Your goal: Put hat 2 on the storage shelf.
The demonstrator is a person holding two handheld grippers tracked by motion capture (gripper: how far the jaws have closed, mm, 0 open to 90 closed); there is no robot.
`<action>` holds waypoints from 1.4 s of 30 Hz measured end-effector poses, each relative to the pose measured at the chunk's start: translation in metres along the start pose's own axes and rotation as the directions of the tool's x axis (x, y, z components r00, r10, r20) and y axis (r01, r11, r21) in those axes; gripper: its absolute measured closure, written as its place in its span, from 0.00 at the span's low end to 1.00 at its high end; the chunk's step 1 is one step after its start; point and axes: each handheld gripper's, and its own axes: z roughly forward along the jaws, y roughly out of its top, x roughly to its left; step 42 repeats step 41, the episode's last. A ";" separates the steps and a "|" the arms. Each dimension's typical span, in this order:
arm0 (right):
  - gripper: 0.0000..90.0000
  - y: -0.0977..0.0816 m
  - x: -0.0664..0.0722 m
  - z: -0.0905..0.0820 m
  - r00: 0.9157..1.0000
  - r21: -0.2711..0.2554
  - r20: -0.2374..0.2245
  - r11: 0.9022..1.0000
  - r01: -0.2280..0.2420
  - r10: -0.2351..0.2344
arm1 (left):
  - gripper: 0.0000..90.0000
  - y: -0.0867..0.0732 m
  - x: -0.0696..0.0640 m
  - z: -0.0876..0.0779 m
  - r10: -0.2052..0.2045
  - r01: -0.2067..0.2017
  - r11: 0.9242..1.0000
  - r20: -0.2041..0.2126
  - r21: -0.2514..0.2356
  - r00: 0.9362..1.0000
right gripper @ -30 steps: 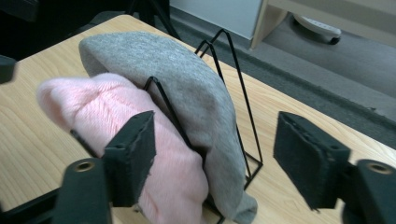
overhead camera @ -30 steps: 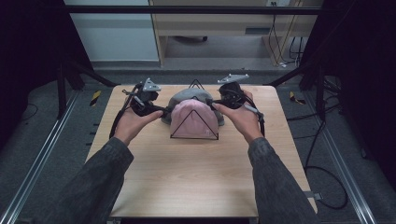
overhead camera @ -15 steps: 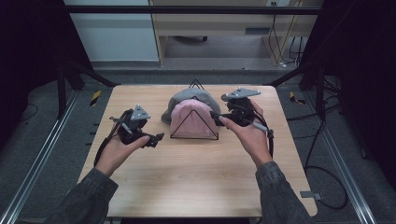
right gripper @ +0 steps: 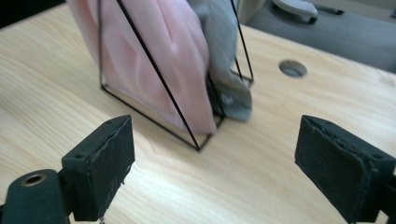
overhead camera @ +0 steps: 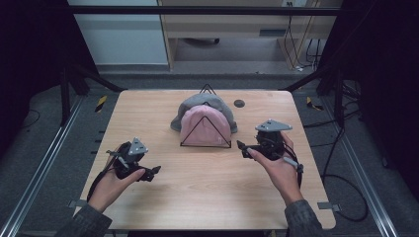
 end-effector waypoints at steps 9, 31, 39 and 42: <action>0.12 -0.043 -0.015 -0.002 0.998 0.063 0.038 0.997 -0.055 0.053 | 0.06 -0.028 0.011 0.008 -0.045 0.044 0.998 0.012 0.044 0.999; 0.08 -0.114 -0.022 0.030 0.996 0.290 0.010 0.953 -0.089 0.090 | 0.01 -0.057 0.012 0.034 -0.071 0.053 0.978 0.080 0.204 0.994; 0.02 -0.124 -0.011 0.033 0.998 0.209 0.032 0.976 -0.056 0.051 | 0.00 -0.058 0.011 0.035 -0.078 0.062 0.982 0.083 0.179 0.994; 0.02 -0.126 -0.011 0.032 0.998 0.195 0.033 0.979 -0.058 0.053 | 0.00 -0.058 0.011 0.035 -0.077 0.062 0.982 0.083 0.178 0.994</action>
